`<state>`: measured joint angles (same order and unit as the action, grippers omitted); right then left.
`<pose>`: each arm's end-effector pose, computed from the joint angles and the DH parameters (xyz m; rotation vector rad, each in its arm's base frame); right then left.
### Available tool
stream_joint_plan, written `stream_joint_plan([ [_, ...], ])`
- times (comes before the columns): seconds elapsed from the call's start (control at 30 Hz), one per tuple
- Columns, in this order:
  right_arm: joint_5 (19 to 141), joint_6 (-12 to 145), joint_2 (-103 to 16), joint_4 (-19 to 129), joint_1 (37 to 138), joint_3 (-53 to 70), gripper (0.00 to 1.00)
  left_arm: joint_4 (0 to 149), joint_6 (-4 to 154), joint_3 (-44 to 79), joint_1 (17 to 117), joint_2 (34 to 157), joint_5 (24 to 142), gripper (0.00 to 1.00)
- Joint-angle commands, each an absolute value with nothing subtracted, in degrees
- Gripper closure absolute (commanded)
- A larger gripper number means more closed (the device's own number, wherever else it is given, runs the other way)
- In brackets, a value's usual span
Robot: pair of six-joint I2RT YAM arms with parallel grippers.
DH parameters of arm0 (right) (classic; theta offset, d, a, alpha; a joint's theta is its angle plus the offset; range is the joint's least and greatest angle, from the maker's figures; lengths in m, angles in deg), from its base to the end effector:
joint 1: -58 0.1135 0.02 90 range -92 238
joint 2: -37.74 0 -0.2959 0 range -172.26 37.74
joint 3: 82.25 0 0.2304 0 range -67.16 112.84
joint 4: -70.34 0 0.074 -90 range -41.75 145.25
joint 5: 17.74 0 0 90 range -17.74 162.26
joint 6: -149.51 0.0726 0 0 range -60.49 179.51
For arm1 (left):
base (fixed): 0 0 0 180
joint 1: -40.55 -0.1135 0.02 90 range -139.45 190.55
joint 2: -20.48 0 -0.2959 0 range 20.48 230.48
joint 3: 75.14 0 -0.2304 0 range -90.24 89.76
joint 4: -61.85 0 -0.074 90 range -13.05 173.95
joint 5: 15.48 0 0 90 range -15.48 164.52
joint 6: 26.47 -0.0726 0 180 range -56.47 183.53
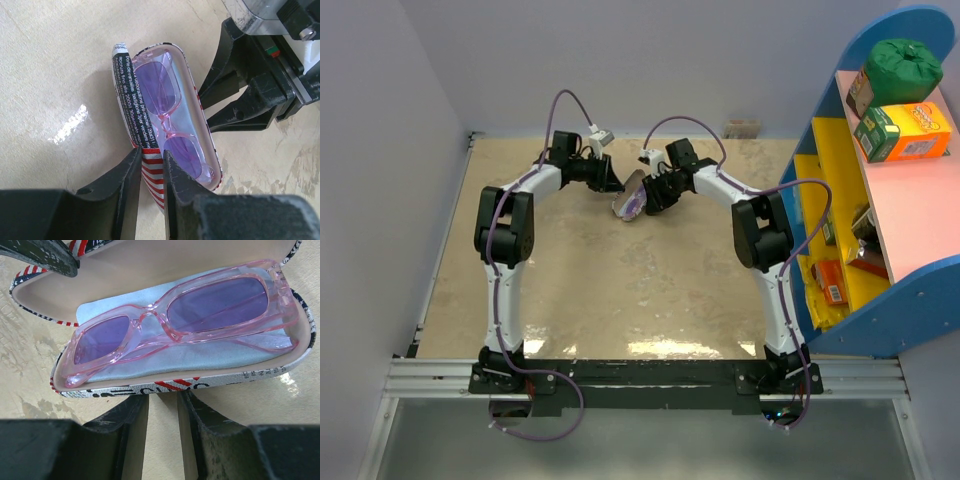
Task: Organize the sunglasses
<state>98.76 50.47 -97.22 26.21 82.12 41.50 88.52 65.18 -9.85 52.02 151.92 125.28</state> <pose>0.4743 0.2478 0.1638 -0.8960 2.3610 0.6910 0.5020 -0.1592 0.1866 0.6337 2.1453 -1.1408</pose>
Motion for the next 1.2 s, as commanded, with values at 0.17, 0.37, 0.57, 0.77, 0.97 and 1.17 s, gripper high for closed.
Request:
stream_joint_plan([
  [0.17, 98.01, 50.37, -97.17, 29.76, 83.93, 43.67, 0.67, 93.29, 63.97, -9.9, 57.25, 150.91, 131.12, 0.85],
  [0.37, 98.01, 50.37, -97.26, 29.5, 84.02, 44.11, 0.67, 94.09, 63.88, -10.08, 57.43, 151.0, 131.29, 0.85],
  [0.57, 98.01, 50.46, -97.26, 29.49, 84.02, 44.11, 0.67, 94.26, 63.88, -9.99, 57.43, 151.0, 131.38, 0.86],
  [0.77, 97.92, 50.46, -97.17, 29.49, 84.1, 44.2, 0.67, 94.35, 63.88, -9.82, 57.78, 150.82, 131.73, 0.87],
  [0.97, 97.84, 50.46, -97.09, 29.49, 84.28, 44.2, 0.67, 94.35, 63.88, -9.64, 58.22, 150.65, 131.91, 0.87],
  [1.17, 97.75, 50.46, -97.09, 29.58, 84.37, 44.2, 0.67, 94.35, 63.8, -9.47, 58.57, 150.47, 131.82, 0.88],
])
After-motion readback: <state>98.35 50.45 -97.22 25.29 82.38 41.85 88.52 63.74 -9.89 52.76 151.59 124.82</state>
